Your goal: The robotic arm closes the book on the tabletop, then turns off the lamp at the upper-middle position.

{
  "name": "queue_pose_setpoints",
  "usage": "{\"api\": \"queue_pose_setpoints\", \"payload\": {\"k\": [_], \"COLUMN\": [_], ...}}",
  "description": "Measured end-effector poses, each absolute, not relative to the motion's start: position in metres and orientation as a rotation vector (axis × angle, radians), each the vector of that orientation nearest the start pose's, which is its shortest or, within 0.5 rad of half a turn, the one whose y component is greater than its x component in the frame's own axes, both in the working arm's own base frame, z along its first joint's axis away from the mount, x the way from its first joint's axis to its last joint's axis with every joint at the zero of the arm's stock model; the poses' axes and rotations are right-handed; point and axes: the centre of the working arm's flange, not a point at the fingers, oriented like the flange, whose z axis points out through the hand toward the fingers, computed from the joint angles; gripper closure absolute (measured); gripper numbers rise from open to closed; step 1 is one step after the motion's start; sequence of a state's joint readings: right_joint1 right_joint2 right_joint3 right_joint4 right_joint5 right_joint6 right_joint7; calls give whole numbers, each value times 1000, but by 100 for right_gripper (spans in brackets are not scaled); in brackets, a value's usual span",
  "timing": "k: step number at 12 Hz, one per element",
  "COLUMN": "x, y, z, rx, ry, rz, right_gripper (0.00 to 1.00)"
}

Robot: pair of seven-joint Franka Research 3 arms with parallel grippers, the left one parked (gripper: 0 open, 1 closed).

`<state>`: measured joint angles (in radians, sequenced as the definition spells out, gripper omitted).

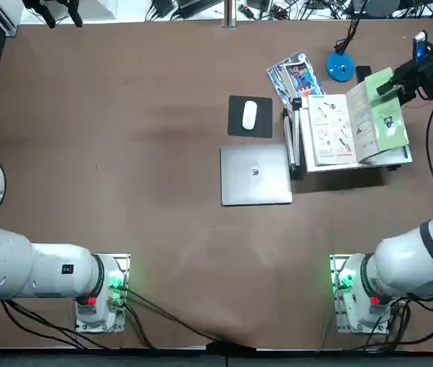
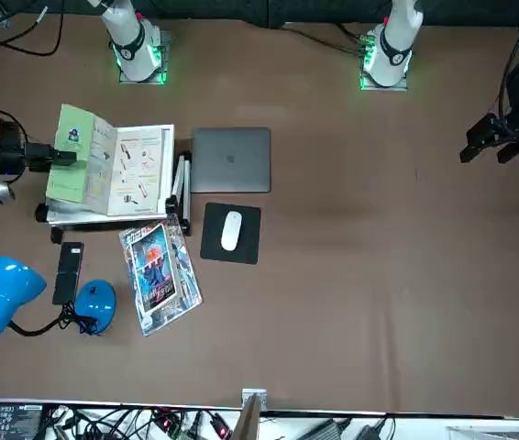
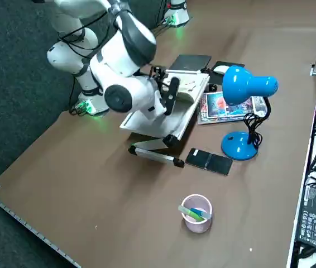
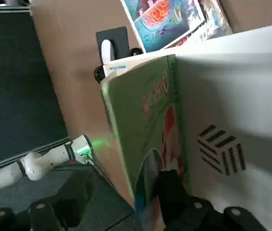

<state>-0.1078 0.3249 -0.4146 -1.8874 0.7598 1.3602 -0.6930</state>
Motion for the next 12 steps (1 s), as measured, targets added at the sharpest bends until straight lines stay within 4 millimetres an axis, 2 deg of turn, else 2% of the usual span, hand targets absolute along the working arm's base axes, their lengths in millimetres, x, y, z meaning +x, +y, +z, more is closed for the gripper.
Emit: {"api": "queue_pose_setpoints", "payload": {"k": [5,8,12], "x": [521,530,550], "y": [-144,-120,-58], "z": [374,380,380], "rx": [-2224,-2255,-2329], "ry": [81,90,112], "rz": [369,387,428], "right_gripper": [16,13,11]}}
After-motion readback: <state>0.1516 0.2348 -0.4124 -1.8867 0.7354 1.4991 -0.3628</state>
